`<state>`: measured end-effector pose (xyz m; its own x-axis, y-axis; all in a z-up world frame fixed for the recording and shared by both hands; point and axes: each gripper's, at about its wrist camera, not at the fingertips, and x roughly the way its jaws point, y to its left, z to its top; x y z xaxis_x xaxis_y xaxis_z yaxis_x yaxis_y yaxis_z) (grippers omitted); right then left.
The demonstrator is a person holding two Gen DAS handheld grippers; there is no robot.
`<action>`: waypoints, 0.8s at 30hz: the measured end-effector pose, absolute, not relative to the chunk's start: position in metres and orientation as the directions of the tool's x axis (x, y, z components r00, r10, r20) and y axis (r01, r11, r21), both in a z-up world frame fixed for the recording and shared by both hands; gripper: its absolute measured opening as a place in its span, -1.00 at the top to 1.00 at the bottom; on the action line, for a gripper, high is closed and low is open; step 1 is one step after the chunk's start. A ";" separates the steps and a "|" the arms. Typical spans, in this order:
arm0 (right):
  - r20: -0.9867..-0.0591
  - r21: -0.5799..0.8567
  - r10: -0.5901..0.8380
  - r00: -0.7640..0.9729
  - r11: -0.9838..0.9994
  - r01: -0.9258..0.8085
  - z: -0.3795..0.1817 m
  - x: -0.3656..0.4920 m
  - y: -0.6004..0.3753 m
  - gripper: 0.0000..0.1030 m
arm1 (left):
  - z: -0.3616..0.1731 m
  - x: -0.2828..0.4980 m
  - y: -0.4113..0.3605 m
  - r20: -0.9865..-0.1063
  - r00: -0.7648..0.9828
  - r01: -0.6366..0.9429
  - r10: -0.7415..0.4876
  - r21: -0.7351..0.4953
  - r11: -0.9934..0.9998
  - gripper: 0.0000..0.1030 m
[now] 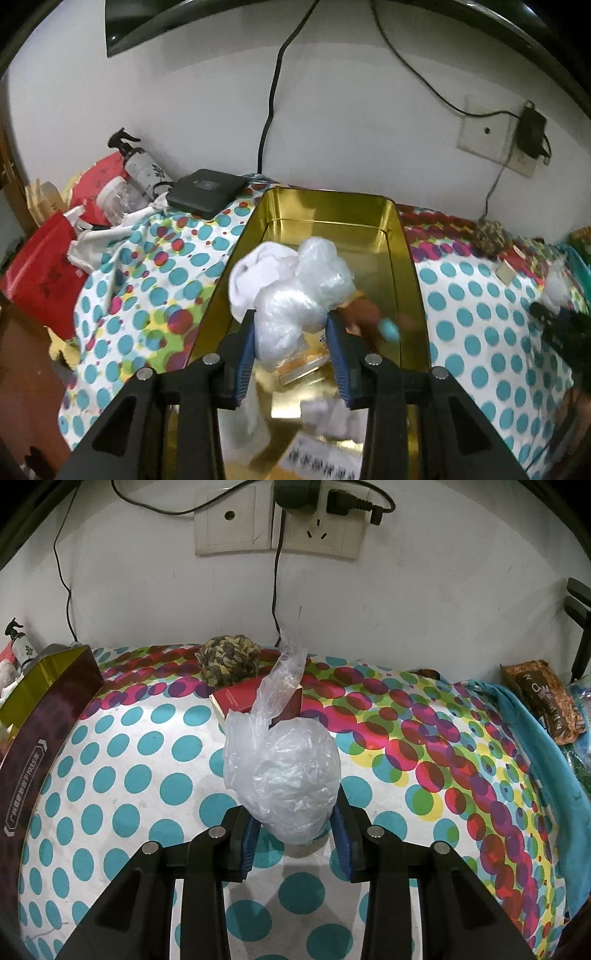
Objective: Organize objects
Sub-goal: 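Lower the white bundle into the gold tray and open the left gripper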
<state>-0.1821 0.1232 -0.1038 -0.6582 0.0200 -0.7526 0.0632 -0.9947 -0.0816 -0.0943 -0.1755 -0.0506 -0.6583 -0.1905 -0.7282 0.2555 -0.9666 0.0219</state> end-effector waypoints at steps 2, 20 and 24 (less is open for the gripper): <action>-0.751 -0.081 0.017 -0.660 -0.995 0.066 -0.104 -0.182 0.124 0.34 | -0.052 -0.102 -0.181 -0.735 -0.648 0.277 -0.200 0.018 -0.961 0.27; -0.755 -0.089 0.023 -0.655 -0.994 0.067 -0.103 -0.183 0.122 0.34 | -0.030 -0.056 -0.154 -0.666 -0.730 0.207 -0.155 0.001 -0.978 -0.13; -0.752 -0.087 0.022 -0.659 -0.994 0.066 -0.103 -0.183 0.123 0.34 | -0.031 -0.034 -0.139 -0.658 -0.739 0.175 -0.144 0.018 -0.984 -0.19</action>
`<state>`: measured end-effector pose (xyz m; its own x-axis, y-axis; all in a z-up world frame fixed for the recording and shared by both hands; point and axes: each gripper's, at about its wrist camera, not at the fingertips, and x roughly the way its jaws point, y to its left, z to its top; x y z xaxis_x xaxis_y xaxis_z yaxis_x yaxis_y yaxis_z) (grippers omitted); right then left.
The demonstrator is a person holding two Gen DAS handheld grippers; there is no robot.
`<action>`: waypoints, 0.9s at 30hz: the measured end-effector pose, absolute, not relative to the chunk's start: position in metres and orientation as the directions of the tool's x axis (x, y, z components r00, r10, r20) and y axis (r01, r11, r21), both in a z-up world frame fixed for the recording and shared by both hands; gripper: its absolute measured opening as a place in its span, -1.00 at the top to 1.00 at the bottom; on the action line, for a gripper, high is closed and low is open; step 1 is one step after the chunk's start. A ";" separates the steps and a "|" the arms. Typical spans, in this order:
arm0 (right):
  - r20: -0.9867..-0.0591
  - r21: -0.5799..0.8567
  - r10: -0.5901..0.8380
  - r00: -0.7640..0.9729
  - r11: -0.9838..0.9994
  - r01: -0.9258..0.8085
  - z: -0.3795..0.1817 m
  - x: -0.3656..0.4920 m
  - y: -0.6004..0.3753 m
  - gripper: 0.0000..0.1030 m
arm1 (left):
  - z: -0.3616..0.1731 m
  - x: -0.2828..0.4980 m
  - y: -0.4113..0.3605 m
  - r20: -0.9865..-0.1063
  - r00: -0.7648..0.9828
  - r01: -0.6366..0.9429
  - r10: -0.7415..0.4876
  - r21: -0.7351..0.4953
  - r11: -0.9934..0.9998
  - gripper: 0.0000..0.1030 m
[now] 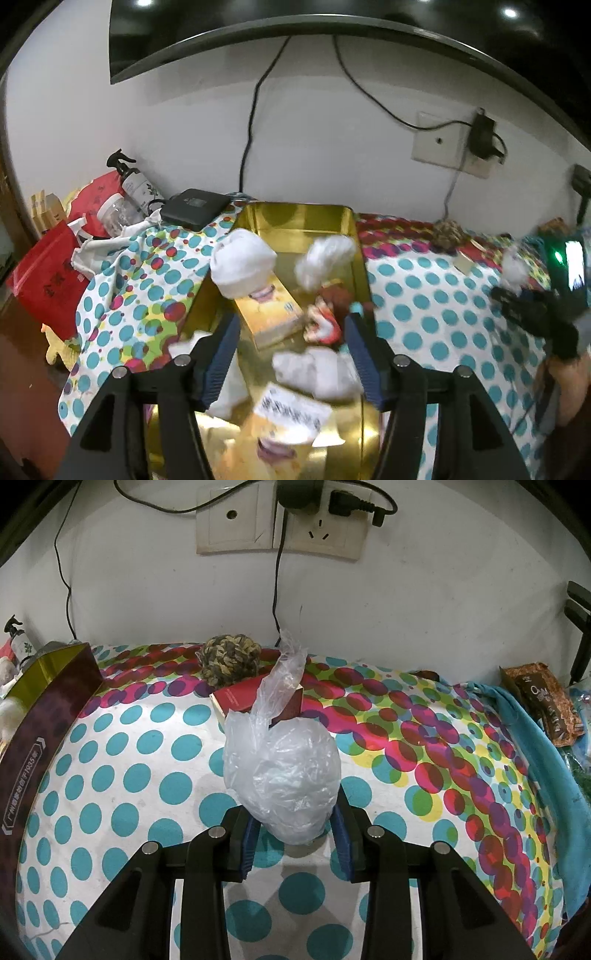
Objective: Organize objects
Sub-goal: 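Lower the white bundle into the gold tray and open the left gripper, then carry the clear plastic bag to the gold tray and release it with the right gripper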
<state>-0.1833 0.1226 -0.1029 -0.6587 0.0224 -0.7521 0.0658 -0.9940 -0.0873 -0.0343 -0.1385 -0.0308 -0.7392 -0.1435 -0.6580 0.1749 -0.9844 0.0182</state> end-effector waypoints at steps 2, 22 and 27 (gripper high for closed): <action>-0.750 -0.090 0.024 -0.661 -0.994 0.065 -0.103 -0.183 0.123 0.34 | -0.034 -0.023 -0.131 -0.658 -0.736 0.177 -0.156 0.036 -0.984 -0.19; -0.688 -0.081 0.013 -0.725 -0.995 0.059 -0.090 -0.171 0.122 0.34 | -0.047 0.054 -0.114 -0.633 -0.745 0.221 -0.209 0.061 -0.973 -0.20; -0.698 -0.086 0.009 -0.716 -0.994 0.071 -0.092 -0.173 0.120 0.34 | -0.048 0.058 -0.118 -0.635 -0.746 0.214 -0.200 0.056 -0.975 -0.20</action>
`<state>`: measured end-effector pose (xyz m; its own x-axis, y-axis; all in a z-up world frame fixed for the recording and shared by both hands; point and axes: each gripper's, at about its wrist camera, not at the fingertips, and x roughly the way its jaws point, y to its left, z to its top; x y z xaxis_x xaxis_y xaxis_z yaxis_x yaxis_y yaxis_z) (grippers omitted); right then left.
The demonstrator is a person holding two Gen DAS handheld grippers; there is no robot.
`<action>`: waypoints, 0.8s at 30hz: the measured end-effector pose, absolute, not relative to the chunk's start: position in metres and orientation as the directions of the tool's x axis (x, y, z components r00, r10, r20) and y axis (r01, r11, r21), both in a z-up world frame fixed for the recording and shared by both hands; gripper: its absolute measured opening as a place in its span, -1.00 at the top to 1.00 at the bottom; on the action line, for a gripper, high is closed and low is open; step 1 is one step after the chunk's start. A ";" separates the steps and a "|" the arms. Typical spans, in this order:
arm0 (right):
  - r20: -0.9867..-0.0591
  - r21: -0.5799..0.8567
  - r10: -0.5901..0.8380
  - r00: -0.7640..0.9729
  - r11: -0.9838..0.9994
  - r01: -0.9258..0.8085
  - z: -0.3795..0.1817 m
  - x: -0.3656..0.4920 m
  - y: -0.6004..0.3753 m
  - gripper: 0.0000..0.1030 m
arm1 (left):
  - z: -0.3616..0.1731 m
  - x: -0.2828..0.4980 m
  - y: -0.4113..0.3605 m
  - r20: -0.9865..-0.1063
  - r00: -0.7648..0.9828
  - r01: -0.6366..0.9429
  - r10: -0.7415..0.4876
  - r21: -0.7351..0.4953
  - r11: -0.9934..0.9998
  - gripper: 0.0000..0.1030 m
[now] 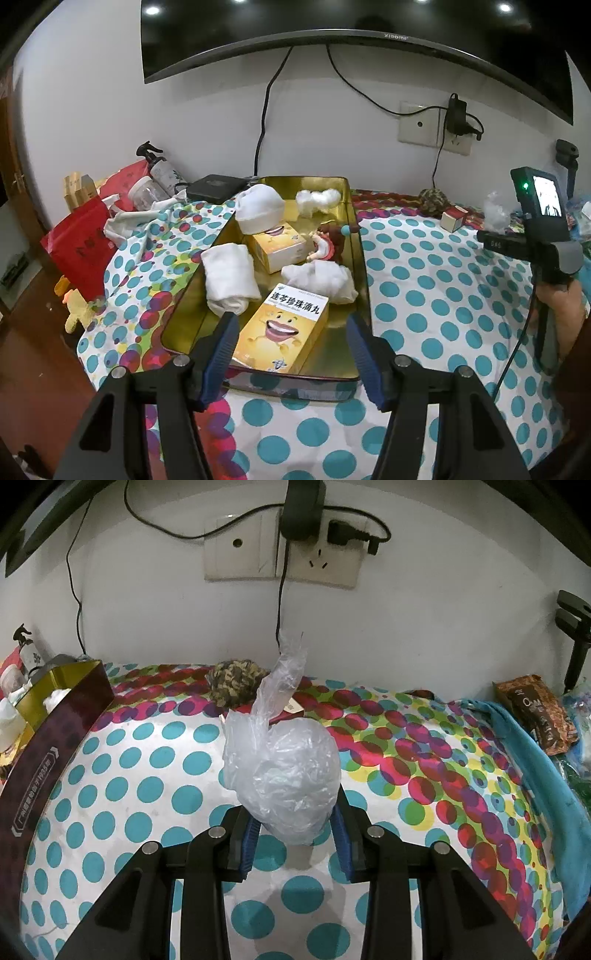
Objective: Organize objects
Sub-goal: 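Carry the clear plastic bag to the gold tray and release it with the right gripper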
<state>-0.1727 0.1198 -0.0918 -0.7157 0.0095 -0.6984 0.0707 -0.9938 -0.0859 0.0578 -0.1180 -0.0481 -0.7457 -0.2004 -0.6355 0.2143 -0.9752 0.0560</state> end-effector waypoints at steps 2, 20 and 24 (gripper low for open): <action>-0.695 -0.091 0.015 -0.719 -0.994 0.067 -0.091 -0.172 0.119 0.34 | -0.048 0.059 -0.121 -0.636 -0.743 0.219 -0.209 0.064 -0.974 -0.20; -0.576 0.075 -0.468 -0.670 -0.846 0.527 -0.003 -0.087 -0.020 0.35 | -0.042 0.072 -0.171 -0.631 -0.728 0.342 -0.267 0.003 -0.940 -0.20; -0.621 0.061 -0.515 -0.590 -0.783 0.619 -0.018 -0.072 -0.068 0.35 | -0.044 0.075 -0.179 -0.635 -0.719 0.362 -0.282 0.005 -0.932 -0.20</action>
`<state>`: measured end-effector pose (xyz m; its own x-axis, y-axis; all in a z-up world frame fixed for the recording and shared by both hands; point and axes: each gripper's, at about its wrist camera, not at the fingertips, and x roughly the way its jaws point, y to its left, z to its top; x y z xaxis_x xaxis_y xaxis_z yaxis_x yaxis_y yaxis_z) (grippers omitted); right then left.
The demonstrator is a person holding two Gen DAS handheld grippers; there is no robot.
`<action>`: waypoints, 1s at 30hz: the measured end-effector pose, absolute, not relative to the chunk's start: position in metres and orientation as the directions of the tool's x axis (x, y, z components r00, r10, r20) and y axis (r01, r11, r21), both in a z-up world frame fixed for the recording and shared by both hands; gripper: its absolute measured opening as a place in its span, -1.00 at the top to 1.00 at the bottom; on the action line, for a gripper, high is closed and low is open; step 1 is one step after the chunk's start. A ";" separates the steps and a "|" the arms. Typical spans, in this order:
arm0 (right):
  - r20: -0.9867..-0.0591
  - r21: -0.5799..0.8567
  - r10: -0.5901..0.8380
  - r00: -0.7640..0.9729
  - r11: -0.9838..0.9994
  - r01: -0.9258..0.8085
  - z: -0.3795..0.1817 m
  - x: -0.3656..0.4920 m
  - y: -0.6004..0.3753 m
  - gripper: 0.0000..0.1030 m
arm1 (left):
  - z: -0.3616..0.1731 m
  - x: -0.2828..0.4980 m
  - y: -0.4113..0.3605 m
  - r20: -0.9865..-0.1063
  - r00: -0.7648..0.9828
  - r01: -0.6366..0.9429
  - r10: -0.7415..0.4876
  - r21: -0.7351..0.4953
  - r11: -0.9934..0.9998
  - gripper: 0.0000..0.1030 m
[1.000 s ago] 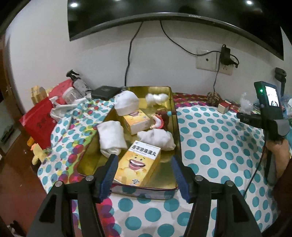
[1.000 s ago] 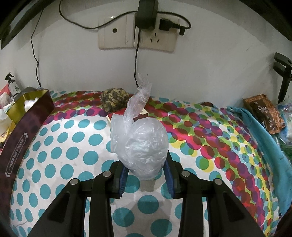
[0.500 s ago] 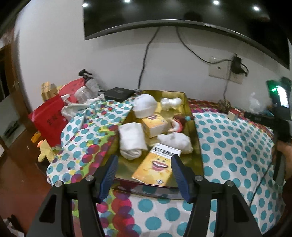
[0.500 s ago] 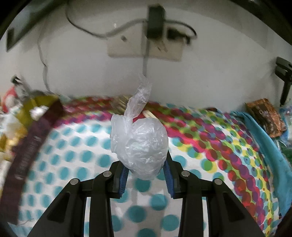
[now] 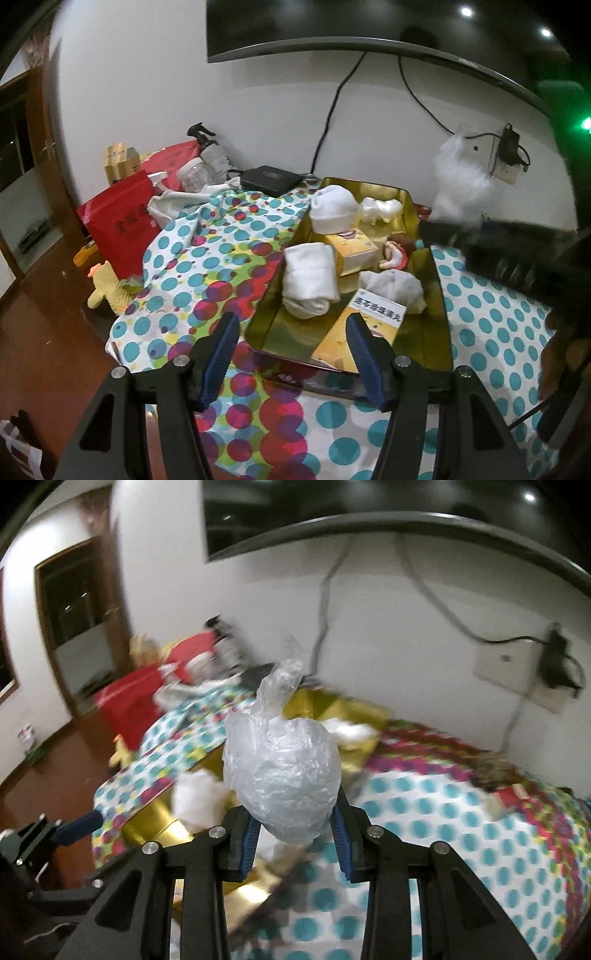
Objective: Organize objects
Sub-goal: 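Carry the clear plastic bag to the gold tray and release it with the right gripper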
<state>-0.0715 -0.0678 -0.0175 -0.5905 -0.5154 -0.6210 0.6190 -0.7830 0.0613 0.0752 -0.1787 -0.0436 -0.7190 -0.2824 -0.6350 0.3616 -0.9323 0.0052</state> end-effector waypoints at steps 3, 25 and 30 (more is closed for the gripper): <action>-0.649 0.042 -0.516 -0.559 -0.758 0.651 -0.026 -0.065 -0.089 0.35 | -0.044 0.077 -0.185 -0.638 -0.718 0.368 -0.279 -0.008 -0.930 -0.20; -0.617 -0.005 -0.449 -0.647 -0.819 0.574 -0.018 -0.066 -0.060 -0.61 | -0.046 0.070 -0.170 -0.662 -0.704 0.341 -0.256 0.001 -0.940 -0.20; -0.614 -0.003 -0.382 -0.690 -0.873 0.487 -0.024 -0.076 -0.015 -0.64 | -0.045 0.066 -0.153 -0.662 -0.711 0.310 -0.238 0.009 -0.951 -0.20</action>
